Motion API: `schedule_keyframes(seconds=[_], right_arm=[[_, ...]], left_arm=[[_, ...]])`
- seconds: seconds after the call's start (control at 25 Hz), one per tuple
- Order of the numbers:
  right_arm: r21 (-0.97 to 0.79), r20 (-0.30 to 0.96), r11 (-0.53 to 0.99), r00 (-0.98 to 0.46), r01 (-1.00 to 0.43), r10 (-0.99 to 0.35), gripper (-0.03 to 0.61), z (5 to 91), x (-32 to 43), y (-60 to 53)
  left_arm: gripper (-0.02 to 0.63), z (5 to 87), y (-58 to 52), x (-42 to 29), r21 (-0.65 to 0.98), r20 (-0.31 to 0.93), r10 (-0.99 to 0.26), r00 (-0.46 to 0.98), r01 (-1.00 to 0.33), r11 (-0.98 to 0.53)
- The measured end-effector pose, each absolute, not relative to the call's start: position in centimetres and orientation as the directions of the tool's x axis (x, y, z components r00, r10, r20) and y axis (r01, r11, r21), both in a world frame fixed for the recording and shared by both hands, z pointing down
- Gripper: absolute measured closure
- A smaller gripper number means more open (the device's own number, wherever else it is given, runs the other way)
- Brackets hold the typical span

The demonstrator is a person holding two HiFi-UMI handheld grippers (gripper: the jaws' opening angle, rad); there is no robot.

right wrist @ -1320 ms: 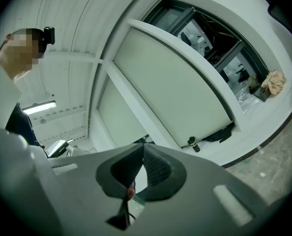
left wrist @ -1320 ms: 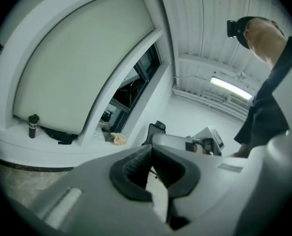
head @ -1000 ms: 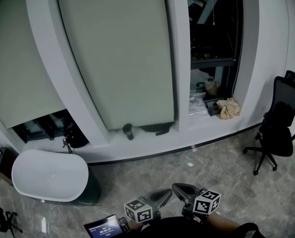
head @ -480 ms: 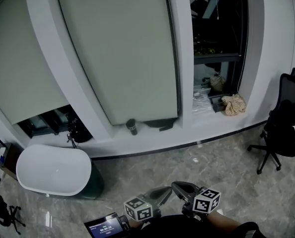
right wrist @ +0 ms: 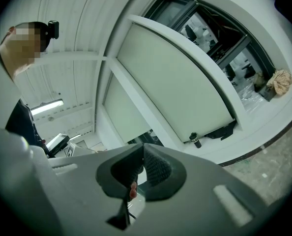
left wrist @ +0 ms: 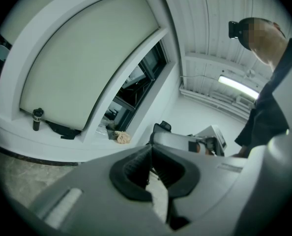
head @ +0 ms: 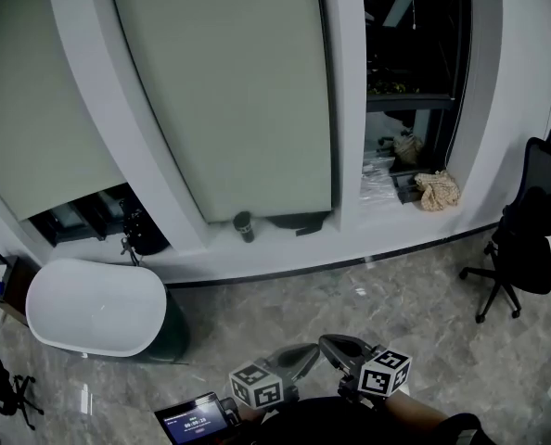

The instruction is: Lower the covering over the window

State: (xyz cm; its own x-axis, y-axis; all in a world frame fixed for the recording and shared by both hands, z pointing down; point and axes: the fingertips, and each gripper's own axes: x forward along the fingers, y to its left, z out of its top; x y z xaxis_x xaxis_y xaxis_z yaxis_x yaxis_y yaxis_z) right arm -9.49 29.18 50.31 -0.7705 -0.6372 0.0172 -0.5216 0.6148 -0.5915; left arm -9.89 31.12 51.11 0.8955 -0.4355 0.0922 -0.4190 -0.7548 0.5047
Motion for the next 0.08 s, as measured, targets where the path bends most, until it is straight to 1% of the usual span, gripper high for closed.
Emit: schedule_keyframes(seconds=[0.08], right_arm=[[-0.588, 0.018, 0.615, -0.769, -0.525, -0.639, 0.571, 50.2, -9.42, 28.96]], left_arm=[[0.614, 51.01, 30.88, -9.84, 0.503, 0.09, -0.434, 0.896, -0.417, -0.757]])
